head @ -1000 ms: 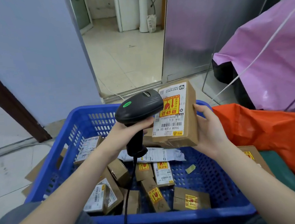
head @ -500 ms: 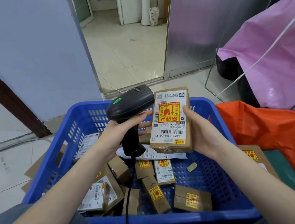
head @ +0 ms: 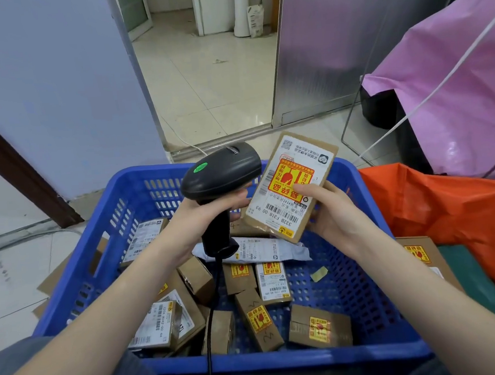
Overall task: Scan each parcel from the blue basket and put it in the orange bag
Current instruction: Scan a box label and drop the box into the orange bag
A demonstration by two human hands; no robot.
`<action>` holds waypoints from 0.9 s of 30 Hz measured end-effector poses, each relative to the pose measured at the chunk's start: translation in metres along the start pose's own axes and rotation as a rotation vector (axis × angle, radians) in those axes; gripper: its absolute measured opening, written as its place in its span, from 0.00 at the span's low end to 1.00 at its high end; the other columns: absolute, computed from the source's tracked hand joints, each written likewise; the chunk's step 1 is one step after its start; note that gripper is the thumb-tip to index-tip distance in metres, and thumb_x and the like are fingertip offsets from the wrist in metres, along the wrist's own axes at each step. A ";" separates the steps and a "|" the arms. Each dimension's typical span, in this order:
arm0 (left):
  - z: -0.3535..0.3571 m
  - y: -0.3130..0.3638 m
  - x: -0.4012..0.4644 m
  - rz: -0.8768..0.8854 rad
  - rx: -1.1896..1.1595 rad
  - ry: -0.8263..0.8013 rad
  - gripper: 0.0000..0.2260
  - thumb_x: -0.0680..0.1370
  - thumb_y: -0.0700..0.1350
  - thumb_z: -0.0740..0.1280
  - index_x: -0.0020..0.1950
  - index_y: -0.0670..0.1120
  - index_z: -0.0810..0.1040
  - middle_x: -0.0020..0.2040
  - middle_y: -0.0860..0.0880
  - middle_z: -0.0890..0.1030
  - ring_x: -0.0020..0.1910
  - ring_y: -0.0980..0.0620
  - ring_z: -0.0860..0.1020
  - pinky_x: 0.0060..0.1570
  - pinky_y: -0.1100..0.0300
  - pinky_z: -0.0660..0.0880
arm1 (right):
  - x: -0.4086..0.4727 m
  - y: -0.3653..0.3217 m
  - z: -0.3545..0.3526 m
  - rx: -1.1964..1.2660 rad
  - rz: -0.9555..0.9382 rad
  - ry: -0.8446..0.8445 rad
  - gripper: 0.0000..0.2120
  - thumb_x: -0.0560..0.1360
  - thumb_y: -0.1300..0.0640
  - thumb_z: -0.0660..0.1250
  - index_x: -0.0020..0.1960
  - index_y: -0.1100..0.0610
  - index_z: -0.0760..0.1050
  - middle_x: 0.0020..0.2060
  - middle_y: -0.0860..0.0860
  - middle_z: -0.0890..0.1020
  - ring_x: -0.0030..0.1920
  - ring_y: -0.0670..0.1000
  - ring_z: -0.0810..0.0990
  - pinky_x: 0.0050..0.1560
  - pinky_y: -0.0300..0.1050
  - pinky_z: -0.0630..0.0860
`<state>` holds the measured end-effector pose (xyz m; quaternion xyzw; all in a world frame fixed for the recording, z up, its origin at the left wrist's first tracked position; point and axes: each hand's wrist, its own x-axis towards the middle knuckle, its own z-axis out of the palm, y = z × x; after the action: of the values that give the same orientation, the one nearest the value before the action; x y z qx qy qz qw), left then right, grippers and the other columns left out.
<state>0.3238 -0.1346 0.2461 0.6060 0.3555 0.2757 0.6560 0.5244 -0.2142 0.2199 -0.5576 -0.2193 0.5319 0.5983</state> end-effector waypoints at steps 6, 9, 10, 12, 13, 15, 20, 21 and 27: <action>0.003 -0.005 0.003 0.015 0.157 0.109 0.09 0.73 0.42 0.73 0.48 0.55 0.78 0.41 0.55 0.82 0.36 0.68 0.79 0.34 0.75 0.74 | 0.004 -0.004 -0.004 0.074 -0.055 0.122 0.23 0.74 0.61 0.69 0.68 0.56 0.69 0.55 0.52 0.83 0.55 0.52 0.82 0.55 0.53 0.79; 0.002 -0.008 0.004 0.009 0.259 0.106 0.05 0.73 0.44 0.72 0.45 0.53 0.79 0.34 0.53 0.80 0.33 0.64 0.77 0.36 0.71 0.74 | 0.005 -0.004 -0.004 0.042 -0.117 0.193 0.26 0.73 0.61 0.70 0.69 0.55 0.66 0.58 0.51 0.81 0.58 0.51 0.81 0.61 0.57 0.76; 0.001 -0.010 0.005 0.006 0.283 0.102 0.06 0.73 0.45 0.73 0.46 0.53 0.79 0.33 0.54 0.80 0.33 0.64 0.78 0.37 0.70 0.74 | 0.004 -0.004 -0.003 0.020 -0.138 0.218 0.27 0.73 0.60 0.71 0.69 0.54 0.65 0.59 0.50 0.80 0.58 0.51 0.80 0.61 0.57 0.75; 0.001 -0.013 0.006 -0.002 0.330 0.095 0.08 0.72 0.46 0.74 0.48 0.55 0.79 0.33 0.54 0.80 0.34 0.62 0.78 0.39 0.67 0.75 | 0.003 -0.005 -0.001 -0.030 -0.178 0.260 0.29 0.71 0.59 0.73 0.68 0.53 0.64 0.60 0.49 0.79 0.59 0.51 0.79 0.61 0.57 0.76; 0.001 -0.015 0.007 -0.006 0.353 0.090 0.08 0.72 0.47 0.74 0.48 0.55 0.79 0.34 0.54 0.80 0.35 0.61 0.78 0.41 0.65 0.75 | 0.003 -0.005 0.000 -0.043 -0.193 0.278 0.30 0.70 0.58 0.74 0.68 0.53 0.64 0.60 0.49 0.78 0.59 0.51 0.79 0.61 0.58 0.76; 0.003 -0.015 0.006 -0.008 0.387 0.068 0.09 0.71 0.47 0.74 0.50 0.55 0.79 0.35 0.55 0.80 0.37 0.60 0.78 0.42 0.64 0.75 | 0.003 -0.005 0.000 -0.057 -0.212 0.309 0.32 0.69 0.57 0.75 0.68 0.52 0.64 0.59 0.48 0.78 0.60 0.51 0.78 0.62 0.59 0.75; 0.006 -0.014 0.005 -0.003 0.383 0.058 0.10 0.72 0.46 0.74 0.49 0.57 0.78 0.33 0.58 0.79 0.36 0.64 0.78 0.39 0.69 0.72 | 0.003 -0.006 0.000 -0.103 -0.242 0.343 0.32 0.69 0.57 0.76 0.66 0.50 0.62 0.58 0.46 0.77 0.60 0.51 0.77 0.63 0.59 0.73; 0.006 -0.014 0.005 -0.001 0.377 0.063 0.10 0.72 0.45 0.73 0.49 0.56 0.77 0.33 0.58 0.79 0.36 0.63 0.78 0.39 0.67 0.72 | 0.003 -0.006 0.000 -0.109 -0.243 0.348 0.31 0.69 0.57 0.76 0.66 0.50 0.62 0.57 0.46 0.77 0.60 0.51 0.77 0.63 0.59 0.73; 0.005 -0.013 0.003 0.012 0.399 0.088 0.07 0.73 0.43 0.72 0.47 0.53 0.78 0.30 0.56 0.79 0.32 0.63 0.77 0.38 0.66 0.72 | 0.004 -0.008 -0.002 -0.124 -0.252 0.370 0.33 0.69 0.57 0.76 0.67 0.53 0.62 0.56 0.46 0.77 0.59 0.50 0.78 0.62 0.58 0.75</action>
<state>0.3290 -0.1363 0.2332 0.7135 0.4279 0.2296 0.5051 0.5306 -0.2095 0.2255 -0.6495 -0.2060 0.3272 0.6547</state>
